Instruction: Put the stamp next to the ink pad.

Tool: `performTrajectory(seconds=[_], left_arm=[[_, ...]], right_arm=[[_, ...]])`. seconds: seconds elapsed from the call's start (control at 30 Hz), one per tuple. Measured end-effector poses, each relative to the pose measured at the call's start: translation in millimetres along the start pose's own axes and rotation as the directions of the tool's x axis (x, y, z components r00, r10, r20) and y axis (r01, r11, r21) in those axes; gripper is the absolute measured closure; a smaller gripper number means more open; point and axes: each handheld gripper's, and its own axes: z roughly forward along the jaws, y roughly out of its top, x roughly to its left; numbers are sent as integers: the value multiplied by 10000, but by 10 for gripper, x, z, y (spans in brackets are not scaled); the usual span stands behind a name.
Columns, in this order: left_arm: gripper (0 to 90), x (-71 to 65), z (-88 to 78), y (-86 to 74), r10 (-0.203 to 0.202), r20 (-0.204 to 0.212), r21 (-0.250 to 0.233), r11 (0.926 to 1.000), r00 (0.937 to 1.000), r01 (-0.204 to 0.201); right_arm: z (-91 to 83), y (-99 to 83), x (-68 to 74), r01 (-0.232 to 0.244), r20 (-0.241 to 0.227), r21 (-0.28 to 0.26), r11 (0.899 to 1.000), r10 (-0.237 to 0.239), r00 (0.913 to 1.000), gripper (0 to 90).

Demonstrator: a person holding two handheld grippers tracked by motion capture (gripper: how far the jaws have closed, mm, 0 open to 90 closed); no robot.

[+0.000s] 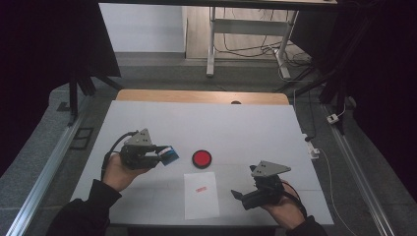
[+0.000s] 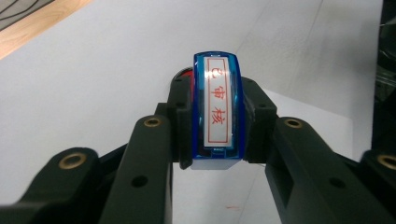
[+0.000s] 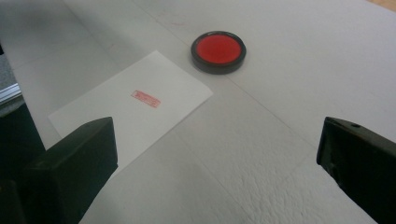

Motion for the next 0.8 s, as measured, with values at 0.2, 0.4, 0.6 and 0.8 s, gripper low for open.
performTrajectory(seconds=[0.2, 0.4, 0.6, 0.8], left_arm=[[697, 57, 3, -44, -207, -261, 138, 9997, 9994, 211], [696, 100, 20, -82, -455, -476, 271, 9985, 9978, 468], [697, 154, 43, -135, -549, -873, 565, 9966, 9947, 599], [696, 223, 67, -195, -902, -1115, 677, 9929, 9897, 982]], right_arm=[[-66, -77, -48, -336, 266, 114, 9994, 333, 9991, 0], [-146, -150, -80, -645, 547, 157, 9978, 635, 9965, 0], [-222, -234, -117, -902, 813, 228, 9957, 881, 9928, 0], [-302, -309, -146, -1190, 999, 310, 9924, 1154, 9883, 0]])
